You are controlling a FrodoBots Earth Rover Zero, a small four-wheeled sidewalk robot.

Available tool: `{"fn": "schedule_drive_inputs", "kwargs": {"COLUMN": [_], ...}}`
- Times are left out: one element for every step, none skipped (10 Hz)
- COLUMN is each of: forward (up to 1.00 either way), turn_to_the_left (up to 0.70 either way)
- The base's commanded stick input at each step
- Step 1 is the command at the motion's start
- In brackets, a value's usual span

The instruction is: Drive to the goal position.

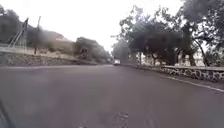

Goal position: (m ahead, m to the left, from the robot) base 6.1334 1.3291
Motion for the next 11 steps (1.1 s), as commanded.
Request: {"fn": "schedule_drive_inputs", "kwargs": {"forward": [1.0, 1.0, 1.0, 1.0, 1.0, 1.0, 1.0, 1.0, 1.0, 1.0, 1.0], "turn_to_the_left": [0.0, 0.0, 0.0, 0.01, 0.02, 0.01, 0.02, 0.0, 0.01, 0.0, 0.0]}}
